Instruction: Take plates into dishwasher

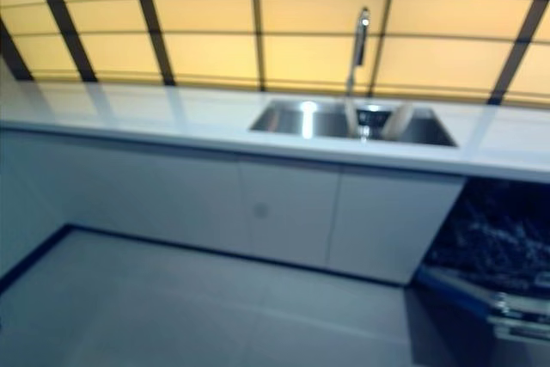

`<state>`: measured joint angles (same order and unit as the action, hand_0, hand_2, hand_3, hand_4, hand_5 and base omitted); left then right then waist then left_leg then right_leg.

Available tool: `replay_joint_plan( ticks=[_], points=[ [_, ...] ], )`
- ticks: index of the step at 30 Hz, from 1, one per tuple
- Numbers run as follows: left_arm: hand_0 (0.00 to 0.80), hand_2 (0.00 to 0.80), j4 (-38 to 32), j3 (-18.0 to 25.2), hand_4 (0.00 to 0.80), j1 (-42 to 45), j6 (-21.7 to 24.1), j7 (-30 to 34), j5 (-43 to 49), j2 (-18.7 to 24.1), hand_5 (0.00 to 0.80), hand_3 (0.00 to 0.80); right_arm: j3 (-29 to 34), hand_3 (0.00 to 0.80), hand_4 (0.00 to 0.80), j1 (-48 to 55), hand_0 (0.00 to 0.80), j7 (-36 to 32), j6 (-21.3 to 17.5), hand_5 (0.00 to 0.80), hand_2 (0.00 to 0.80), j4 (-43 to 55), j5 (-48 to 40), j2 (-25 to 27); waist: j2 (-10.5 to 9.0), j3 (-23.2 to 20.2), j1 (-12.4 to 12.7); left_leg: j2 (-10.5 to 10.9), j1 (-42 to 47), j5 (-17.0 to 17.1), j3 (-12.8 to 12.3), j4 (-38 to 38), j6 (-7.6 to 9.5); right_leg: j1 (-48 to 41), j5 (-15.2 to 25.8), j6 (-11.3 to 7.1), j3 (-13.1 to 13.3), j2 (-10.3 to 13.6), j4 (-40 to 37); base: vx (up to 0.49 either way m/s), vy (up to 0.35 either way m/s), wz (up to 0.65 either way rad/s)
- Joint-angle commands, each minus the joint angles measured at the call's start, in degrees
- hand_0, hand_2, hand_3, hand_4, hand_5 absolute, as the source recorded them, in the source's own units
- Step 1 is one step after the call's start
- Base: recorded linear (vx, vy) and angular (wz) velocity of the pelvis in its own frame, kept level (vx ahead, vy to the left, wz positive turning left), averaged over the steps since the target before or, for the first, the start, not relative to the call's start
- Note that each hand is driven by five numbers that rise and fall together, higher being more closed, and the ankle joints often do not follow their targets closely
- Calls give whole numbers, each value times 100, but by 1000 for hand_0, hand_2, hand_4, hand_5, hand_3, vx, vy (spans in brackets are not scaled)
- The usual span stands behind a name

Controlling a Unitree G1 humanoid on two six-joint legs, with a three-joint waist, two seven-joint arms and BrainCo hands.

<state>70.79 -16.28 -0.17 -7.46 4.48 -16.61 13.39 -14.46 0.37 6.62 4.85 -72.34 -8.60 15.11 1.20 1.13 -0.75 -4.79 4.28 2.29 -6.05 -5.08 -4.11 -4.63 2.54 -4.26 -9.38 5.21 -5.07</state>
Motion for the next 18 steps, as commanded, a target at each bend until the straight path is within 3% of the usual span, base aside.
replay_joint_plan(
  ticks=[1,18],
  points=[
    [0,0,158,-18,0,-350,89,-128,2,-13,0,0,-190,0,0,-335,0,8,-102,0,0,-163,37,-28,-133,219,-29,298,26,-168,-121,8,217,-3,27,-231,-91,16,102,0,0,0],
    [0,0,130,-232,0,-413,-2,54,86,-80,0,0,-326,0,0,-440,0,-179,-40,0,0,-139,312,-37,-136,203,-20,312,95,-216,-115,8,240,-65,14,-237,-103,29,110,1,1,1]
  ],
)
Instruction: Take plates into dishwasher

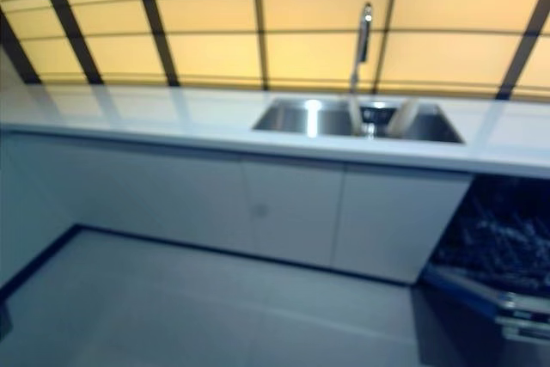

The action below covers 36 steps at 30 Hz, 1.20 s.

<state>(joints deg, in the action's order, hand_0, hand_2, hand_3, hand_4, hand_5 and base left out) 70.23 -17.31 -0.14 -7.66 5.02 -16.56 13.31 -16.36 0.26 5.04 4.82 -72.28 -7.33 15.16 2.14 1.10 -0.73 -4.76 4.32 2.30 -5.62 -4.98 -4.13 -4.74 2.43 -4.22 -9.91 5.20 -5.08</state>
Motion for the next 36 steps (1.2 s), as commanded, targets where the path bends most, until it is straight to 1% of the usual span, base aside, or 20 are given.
replay_joint_plan(
  ticks=[1,5,9,17,20,21,22,24,25,26,28,29,33,35,36],
  points=[
    [0,0,197,-125,0,-416,27,-11,98,-74,0,0,-147,0,0,-426,0,0,-34,0,0,-148,195,-51,-237,202,-18,311,90,-216,-157,-2,244,-56,25,-241,-47,29,110,0,0,0],
    [0,0,225,-122,0,-395,105,-88,158,-77,0,0,-195,0,0,-423,0,0,-105,0,0,-156,326,-83,-258,191,2,314,103,-224,-148,-2,244,-74,27,-248,-59,36,107,0,0,0],
    [0,0,228,-121,0,-402,155,-122,235,-51,0,0,-266,0,0,-452,0,14,-56,0,0,-102,398,-73,-273,220,23,322,87,-217,-132,-2,253,-62,34,-250,-44,41,108,0,0,0],
    [0,0,227,-90,0,-413,142,-160,264,-14,0,0,-315,0,0,-466,0,-118,-96,0,0,-44,373,-88,-299,253,33,331,92,-218,-123,-2,275,-47,39,-254,-18,51,135,0,0,0],
    [0,0,232,-58,0,-414,137,-152,273,-4,0,0,-361,0,0,-470,0,-410,-248,0,0,-12,569,-81,-305,274,34,326,95,-217,-126,-2,280,-38,32,-250,-9,52,157,0,0,0],
    [0,0,211,-53,0,-416,127,-157,283,1,0,0,-448,0,0,-481,0,-623,-439,0,0,38,911,-59,-310,281,45,326,94,-213,-118,-2,279,-37,33,-252,-14,59,161,0,0,0],
    [0,0,199,-54,0,-421,118,-155,293,4,0,0,-496,0,0,-491,0,-671,-498,0,0,63,951,-50,-312,284,53,327,93,-212,-110,-2,280,-39,33,-252,-16,61,160,0,0,0],
    [0,0,147,-87,0,-441,56,-126,374,47,0,0,-773,0,0,-563,0,-1132,-802,0,0,283,1024,1,-343,296,108,326,90,-203,-71,-2,271,-56,48,-266,-48,73,148,14,-37,3],
    [0,0,143,-90,0,-442,48,-121,389,56,0,0,-800,0,0,-575,0,-1201,-843,0,0,322,1025,11,-349,295,115,325,91,-202,-64,-2,269,-60,50,-267,-53,74,146,26,-59,6],
    [0,0,125,-102,0,-446,18,-95,460,98,0,0,-899,0,0,-633,0,-1493,-993,0,0,492,950,54,-378,293,150,326,88,-197,-33,-2,264,-74,53,-271,-65,73,139,31,-65,9],
    [0,0,89,-125,0,-437,-14,-78,524,140,0,0,-1014,0,0,-678,0,-1664,-1158,0,0,690,900,93,-404,293,184,327,82,-192,-6,-2,264,-82,53,-271,-72,70,134,33,-78,11],
    [0,0,28,-160,0,-412,-45,-72,580,205,0,0,-1153,0,0,-749,0,-1899,-1323,0,0,1114,798,201,-439,296,225,318,66,-180,13,-2,260,-78,54,-273,-86,66,137,26,-91,9],
    [0,0,-155,-192,0,-346,-141,-122,639,322,0,0,-1422,0,0,-830,0,-2270,-1313,0,0,2429,743,482,-496,304,252,298,15,-152,43,-2,266,-16,35,-266,-101,54,185,7,-104,6],
    [0,0,-222,-200,0,-301,-196,-136,701,415,0,0,-1626,0,0,-935,0,-2582,-1081,0,0,3344,534,761,-528,310,263,279,7,-144,51,-2,271,9,-17,-248,-92,31,265,6,-126,7],
    [0,0,-239,-198,0,-294,-245,-165,727,451,0,0,-1693,0,0,-997,0,-2817,-1073,0,0,3748,399,919,-541,315,260,263,0,-138,54,-2,270,23,-52,-233,-85,16,314,-2,-101,7]
  ],
)
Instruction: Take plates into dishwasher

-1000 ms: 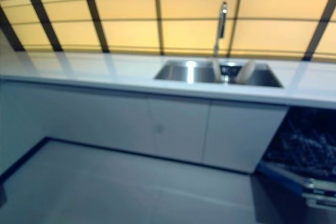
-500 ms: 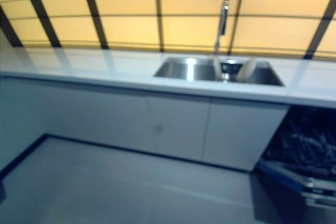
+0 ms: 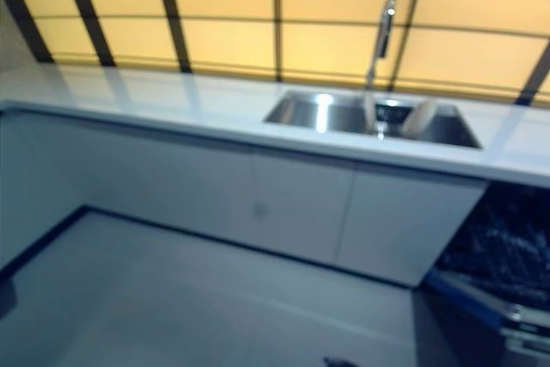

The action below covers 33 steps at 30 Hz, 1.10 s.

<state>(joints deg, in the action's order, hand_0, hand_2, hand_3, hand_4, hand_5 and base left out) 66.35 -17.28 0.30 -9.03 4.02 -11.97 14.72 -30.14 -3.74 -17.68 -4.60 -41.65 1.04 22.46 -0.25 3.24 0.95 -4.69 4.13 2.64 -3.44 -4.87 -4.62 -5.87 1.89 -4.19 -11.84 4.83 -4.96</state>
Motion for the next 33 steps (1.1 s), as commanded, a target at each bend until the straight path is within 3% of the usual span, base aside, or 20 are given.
replay_joint_plan(
  ticks=[1,2,5,7,9,10,11,13,15,17,18,21,23,26,28,33],
  points=[
    [0,0,144,-190,0,-339,-137,-77,267,331,0,0,-347,0,0,-643,0,-654,-40,0,0,959,-503,280,-308,103,88,246,18,-167,-162,-13,317,147,-17,-227,112,46,331,0,-144,7],
    [0,0,143,-112,0,-341,-285,-203,225,424,0,0,-430,0,0,-838,0,-1038,349,0,0,2084,-846,688,-338,128,68,206,18,-155,-137,33,311,182,-97,-171,152,4,461,6,-135,5],
    [0,0,242,121,0,-325,-406,-341,148,511,0,0,-365,0,0,-1128,0,-1341,772,0,0,3206,-1216,1116,-384,204,39,120,1,-192,-110,279,277,217,-204,-59,220,-61,646,13,-138,2],
    [0,0,394,428,0,-256,-440,-428,106,546,0,0,-180,0,0,-1518,0,-1589,1019,0,0,4147,-1769,1497,-530,341,34,-54,-323,-286,-122,1143,161,216,-254,135,322,-102,776,27,-209,6],
    [0,0,531,662,0,-134,-370,-448,71,519,0,0,-6,0,0,-1818,0,-1704,1152,0,0,4573,-2132,1635,-642,539,143,-207,-1026,119,-8,2474,51,108,-270,320,431,-168,814,58,-216,-4],
    [0,0,561,811,0,-29,-382,-422,49,495,0,0,103,0,0,-1957,0,-1812,1224,0,0,4721,-2272,1680,-645,622,224,-241,-1470,524,82,2926,22,53,-299,430,519,-254,838,158,-173,-50],
    [0,0,611,919,0,66,-386,-375,78,461,0,0,162,0,0,-2033,0,-1831,1277,0,0,4733,-2244,1650,-604,686,325,-162,-1729,668,60,2956,14,-82,-340,455,578,-323,823,196,-93,-42],
    [0,0,717,976,0,201,-271,-356,30,403,0,0,148,0,0,-2109,0,-1818,1268,0,0,4681,-2068,1576,-469,729,510,91,-1879,900,5,2453,-23,-382,-426,414,664,-481,729,333,22,-22],
    [0,0,799,962,0,346,-131,-310,-14,394,0,0,59,0,0,-2275,0,-1727,1347,0,0,4690,-2176,1537,-266,744,680,17,-1889,1352,-332,1179,-163,-728,-605,377,827,-708,669,508,58,-56],
    [0,0,843,936,0,481,-49,-269,-31,388,0,0,40,0,0,-2333,0,-1712,1494,0,0,4833,-2255,1539,-173,725,904,174,-2152,1677,-215,444,-283,-1058,-772,407,1154,-881,634,519,37,-60],
    [0,0,830,925,0,565,-55,-238,-78,389,0,0,42,0,0,-2365,0,-1746,1464,0,0,4821,-2327,1581,-197,696,1029,337,-2299,1666,-86,162,-287,-1237,-921,429,1367,-907,655,444,45,-54],
    [0,0,891,982,0,538,-83,-134,-173,436,0,0,28,0,0,-2604,0,-1739,1172,0,0,4355,-2354,1631,-252,532,1012,380,-2097,1122,-279,192,-55,-1290,-1146,341,1530,-778,777,333,109,-54],
    [0,0,884,976,0,431,-88,-174,-170,491,0,0,85,0,0,-2575,0,-1708,1168,0,0,4256,-2530,1643,-293,469,959,284,-1983,917,-450,498,84,-1329,-1256,218,1405,-577,879,318,129,-36],
    [0,0,720,923,0,217,-123,-225,-108,627,0,0,194,0,0,-2438,0,-1755,1171,0,0,4265,-2722,1754,-451,254,918,125,-1809,701,-646,739,173,-1304,-1144,-93,911,-184,868,232,76,-15],
    [0,0,641,857,0,129,-125,-242,-14,694,0,0,281,0,0,-2411,0,-1756,1165,0,0,4227,-2771,1816,-507,173,934,89,-1724,682,-556,706,175,-1256,-1029,-198,697,-2,853,212,46,-11],
    [0,0,700,810,0,11,-57,-180,165,758,0,0,532,0,0,-2523,0,-1499,1174,0,0,4075,-3186,1812,-571,41,980,61,-1941,594,-485,930,160,-1244,-898,-277,487,210,716,168,61,10]
  ],
)
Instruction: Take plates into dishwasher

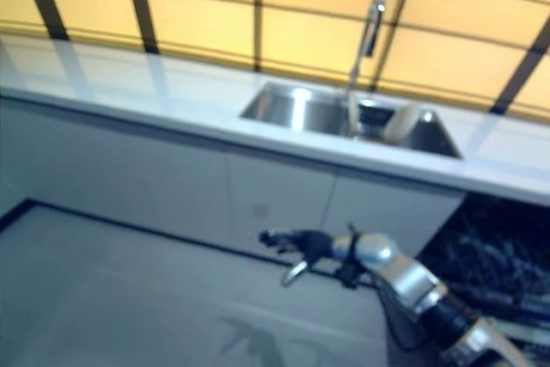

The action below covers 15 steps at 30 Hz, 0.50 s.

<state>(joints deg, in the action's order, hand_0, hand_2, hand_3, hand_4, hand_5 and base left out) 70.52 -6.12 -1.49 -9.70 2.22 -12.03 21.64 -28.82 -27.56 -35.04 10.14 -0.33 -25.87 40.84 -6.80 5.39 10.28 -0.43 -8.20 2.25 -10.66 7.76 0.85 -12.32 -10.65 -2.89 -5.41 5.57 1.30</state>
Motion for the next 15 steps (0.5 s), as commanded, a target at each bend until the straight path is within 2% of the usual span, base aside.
replay_joint_plan(
  ticks=[1,5,7,9,15],
  points=[
    [0,0,292,-296,0,188,15,7,198,64,0,0,470,0,0,-147,0,275,-320,0,0,-86,-541,-39,85,-181,44,-373,-714,616,243,-314,-391,-593,368,-425,-171,164,86,146,78,0],
    [0,0,374,-191,0,212,35,-7,363,75,0,0,990,0,0,-171,0,487,-421,0,0,-264,-850,-12,101,-247,-3,-391,-658,494,281,-239,-375,-540,489,-563,-191,335,105,142,83,-3],
    [0,0,415,-156,0,221,38,-21,415,100,0,0,1213,0,0,-218,0,653,-572,0,0,-336,-1053,16,114,-266,-31,-404,-601,450,284,-237,-366,-506,564,-615,-202,401,148,90,53,-3],
    [0,0,479,-102,0,196,12,-29,475,152,0,0,1581,0,0,-380,0,982,-829,0,0,-629,-1077,26,109,-328,-83,-346,-536,375,321,-221,-335,-430,840,-673,-194,511,238,112,60,-3],
    [0,0,474,-78,0,146,-55,-14,538,128,0,0,2095,0,0,-833,0,1437,-1096,0,0,-1566,-1275,251,43,-381,-47,-203,-517,92,456,93,-228,-361,1043,-667,-215,629,321,81,53,5]
  ],
)
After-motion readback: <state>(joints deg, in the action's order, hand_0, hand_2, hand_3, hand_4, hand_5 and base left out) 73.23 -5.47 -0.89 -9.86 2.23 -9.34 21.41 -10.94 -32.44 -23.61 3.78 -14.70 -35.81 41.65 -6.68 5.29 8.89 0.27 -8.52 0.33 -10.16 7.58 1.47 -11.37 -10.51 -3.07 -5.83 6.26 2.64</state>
